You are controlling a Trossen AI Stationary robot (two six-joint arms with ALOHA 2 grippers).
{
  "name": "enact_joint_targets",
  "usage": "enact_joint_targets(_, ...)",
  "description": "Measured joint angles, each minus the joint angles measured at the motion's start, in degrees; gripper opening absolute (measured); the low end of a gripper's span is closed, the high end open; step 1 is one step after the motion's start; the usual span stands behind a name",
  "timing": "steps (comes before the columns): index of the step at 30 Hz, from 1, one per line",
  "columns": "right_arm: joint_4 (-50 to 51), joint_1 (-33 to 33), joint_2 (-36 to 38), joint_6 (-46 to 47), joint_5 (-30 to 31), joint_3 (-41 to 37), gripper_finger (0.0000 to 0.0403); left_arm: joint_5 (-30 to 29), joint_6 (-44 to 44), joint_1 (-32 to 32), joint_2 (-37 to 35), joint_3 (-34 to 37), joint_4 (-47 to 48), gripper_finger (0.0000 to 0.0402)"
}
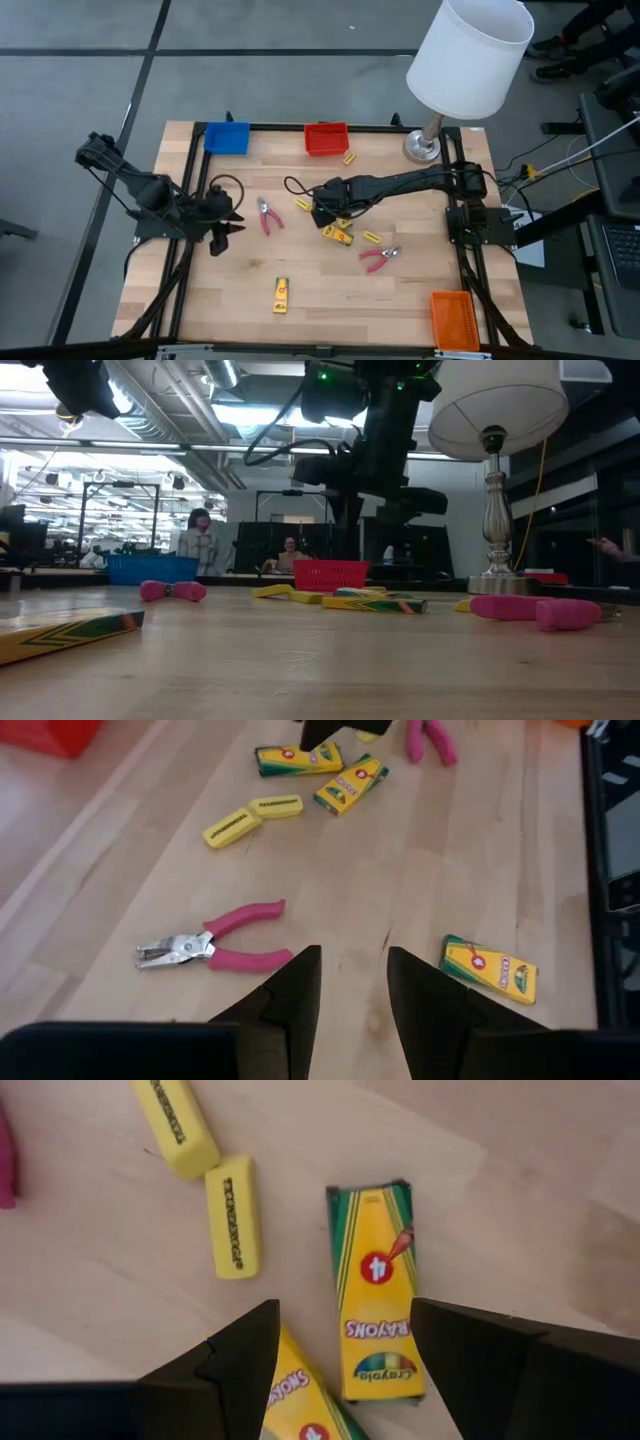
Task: Pick & Place School Supplies
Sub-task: Put the yellow crayon box into the red bin
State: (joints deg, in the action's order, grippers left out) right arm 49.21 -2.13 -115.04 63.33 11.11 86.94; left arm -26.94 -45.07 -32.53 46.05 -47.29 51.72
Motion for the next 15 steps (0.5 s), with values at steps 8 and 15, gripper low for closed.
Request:
enact_joint_targets(8,-2.3,0.63,-3.29,-5.55,-0.19,0.04,0.0231,0.07,0.3,0.0,-2.23,0.0,0.09,0.0114)
enact_joint_targets(15,-1.6,0.55,-5.92,-5.75,0.05,0.02,0.0231,0.86,0.21,0.0,-2.24,0.0,0.03,0.0114)
